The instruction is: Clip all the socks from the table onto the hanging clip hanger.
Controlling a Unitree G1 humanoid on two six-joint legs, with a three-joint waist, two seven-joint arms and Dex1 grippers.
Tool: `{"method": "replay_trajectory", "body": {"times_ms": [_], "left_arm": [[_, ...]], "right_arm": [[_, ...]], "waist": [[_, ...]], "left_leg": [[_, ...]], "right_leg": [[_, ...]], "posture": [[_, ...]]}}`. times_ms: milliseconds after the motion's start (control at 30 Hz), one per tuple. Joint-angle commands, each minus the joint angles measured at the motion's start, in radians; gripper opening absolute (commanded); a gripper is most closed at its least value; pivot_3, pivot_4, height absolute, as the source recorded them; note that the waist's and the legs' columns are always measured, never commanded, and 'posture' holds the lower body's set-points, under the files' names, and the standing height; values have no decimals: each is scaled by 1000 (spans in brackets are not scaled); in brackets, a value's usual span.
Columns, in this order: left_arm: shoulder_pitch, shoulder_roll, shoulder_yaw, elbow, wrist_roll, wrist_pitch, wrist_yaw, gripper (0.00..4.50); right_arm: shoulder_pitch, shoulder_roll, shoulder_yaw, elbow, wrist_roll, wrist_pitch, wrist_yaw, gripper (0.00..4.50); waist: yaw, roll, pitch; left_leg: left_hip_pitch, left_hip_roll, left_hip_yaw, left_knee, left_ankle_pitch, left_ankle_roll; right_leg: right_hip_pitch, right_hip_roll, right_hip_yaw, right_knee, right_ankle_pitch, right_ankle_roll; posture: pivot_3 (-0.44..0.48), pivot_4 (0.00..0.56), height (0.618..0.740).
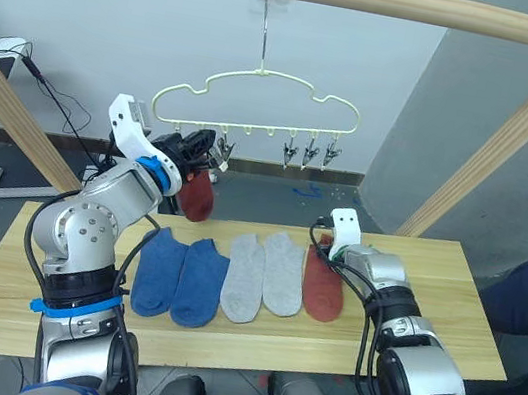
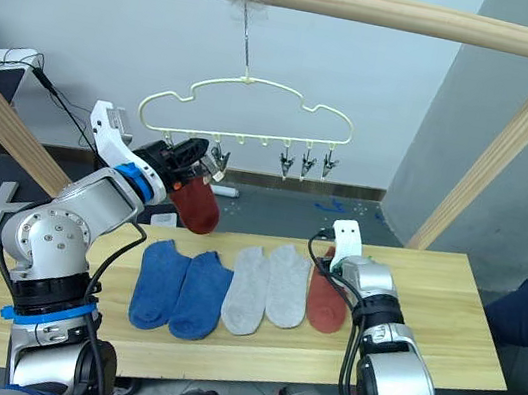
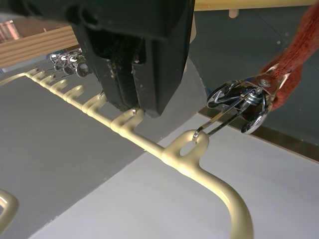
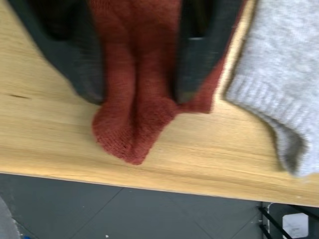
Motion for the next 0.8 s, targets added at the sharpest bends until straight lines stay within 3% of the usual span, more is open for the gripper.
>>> {"method": "replay_trajectory", "body": {"times_ms": [33, 67, 100, 300, 467, 600, 800], "left_arm": [[-9, 12, 0, -54, -32, -4, -9, 0], [-9, 13, 0, -53, -33, -3, -9, 0], [-9, 13, 1, -53, -35, -2, -9, 0], [-11, 12, 17, -46, -69, 13, 0, 0], [-19, 16, 40, -37, -110, 37, 8, 0], [-22, 20, 47, -29, -125, 43, 12, 0], [-34, 21, 56, -12, -147, 40, 26, 0]], "right_arm": [[5, -6, -16, 3, -2, 19, -12, 443], [5, -6, -17, 1, -2, 20, -11, 102], [7, -6, -12, -7, -2, 16, 0, 44], [50, -36, 78, -195, -12, 46, 130, 44], [147, -126, 178, -647, 72, 155, 342, 44], [168, -159, 182, -890, 178, 196, 456, 44], [115, -115, 191, -952, 246, 206, 488, 44]], "waist": [[1, 0, 0], [1, 0, 0], [2, 0, 0], [1, 0, 0], [3, 1, 1], [2, 2, 1], [0, 2, 1]], "left_leg": [[0, 0, 0, 0, 0, 0], [0, 0, 0, 0, 0, 0], [0, 0, 0, 0, 0, 0], [0, 0, 0, -1, 0, 0], [-1, 0, 0, -1, 0, 0], [0, 0, -1, -1, 0, 0], [0, 0, -1, -1, 0, 0]], "right_leg": [[0, 0, 0, 0, 0, 0], [0, 0, 0, 0, 0, 0], [0, 0, 0, 0, 0, 0], [0, 0, 0, -1, 0, 0], [0, 0, 0, -2, 0, 0], [0, 1, -1, -2, 0, 0], [0, 1, 0, -2, 0, 0]], "posture": [[-279, 216, 740], [-279, 216, 740], [-279, 216, 740], [-277, 214, 740], [-281, 217, 740], [-292, 221, 740], [-291, 217, 740]]}}
